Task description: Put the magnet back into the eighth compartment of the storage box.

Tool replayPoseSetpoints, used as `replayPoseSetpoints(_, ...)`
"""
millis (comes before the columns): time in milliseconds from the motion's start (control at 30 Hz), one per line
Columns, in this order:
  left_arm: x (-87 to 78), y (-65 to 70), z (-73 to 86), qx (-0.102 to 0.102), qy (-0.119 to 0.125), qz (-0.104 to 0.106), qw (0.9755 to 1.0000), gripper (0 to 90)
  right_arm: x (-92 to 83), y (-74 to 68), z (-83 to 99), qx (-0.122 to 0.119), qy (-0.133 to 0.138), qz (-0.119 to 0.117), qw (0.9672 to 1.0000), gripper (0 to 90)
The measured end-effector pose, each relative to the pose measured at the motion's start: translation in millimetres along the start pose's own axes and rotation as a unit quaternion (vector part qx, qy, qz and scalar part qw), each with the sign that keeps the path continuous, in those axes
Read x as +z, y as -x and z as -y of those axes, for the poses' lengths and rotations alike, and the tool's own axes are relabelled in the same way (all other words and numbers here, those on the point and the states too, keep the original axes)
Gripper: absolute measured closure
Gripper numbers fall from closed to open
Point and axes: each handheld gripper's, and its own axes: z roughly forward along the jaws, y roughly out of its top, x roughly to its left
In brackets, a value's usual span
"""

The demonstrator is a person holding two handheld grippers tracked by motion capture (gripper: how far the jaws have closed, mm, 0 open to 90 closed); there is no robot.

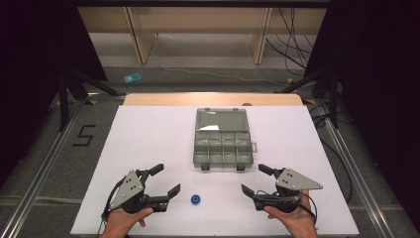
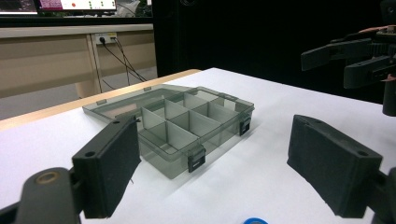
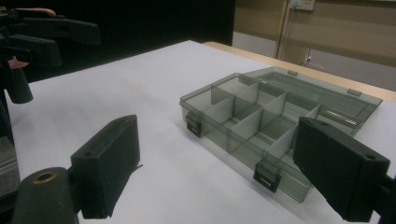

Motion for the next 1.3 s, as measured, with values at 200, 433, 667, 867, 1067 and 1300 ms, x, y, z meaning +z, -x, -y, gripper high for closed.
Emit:
replayPoseSetpoints(200,0.2,0.0,0.1,0.000,0.000,0.000,1.0000,16.5,1.0,0.6,0.0,-0.010,-0.008,0.005,0.9999,15.7)
replayPoseSetpoints(433,0.4,-0.1,0.3,0.001,0.000,0.000,1.0000,16.5,2.9,-2.2,-0.5,-0.016,-0.017,0.002,0.9997,15.7)
replayPoseSetpoints(667,0.6,-0.1,0.5,0.002,-0.002,0.000,1.0000,16.5,5.0,-4.8,-0.9,-0.021,-0.023,-0.004,0.9995,16.7)
replayPoseSetpoints(867,0.5,-0.3,0.6,0.001,-0.002,-0.001,1.0000,16.5,9.3,-8.3,-2.3,-0.032,-0.029,-0.035,0.9985,19.8)
replayPoseSetpoints(1067,1.0,-0.6,1.0,0.002,-0.003,0.000,1.0000,16.5,12.4,-13.6,-5.1,-0.038,-0.043,-0.040,0.9975,20.5)
replayPoseSetpoints(1300,1.4,-0.5,1.4,0.001,-0.004,0.000,1.0000,16.5,22.4,-21.8,-10.0,-0.071,-0.076,-0.056,0.9930,21.2)
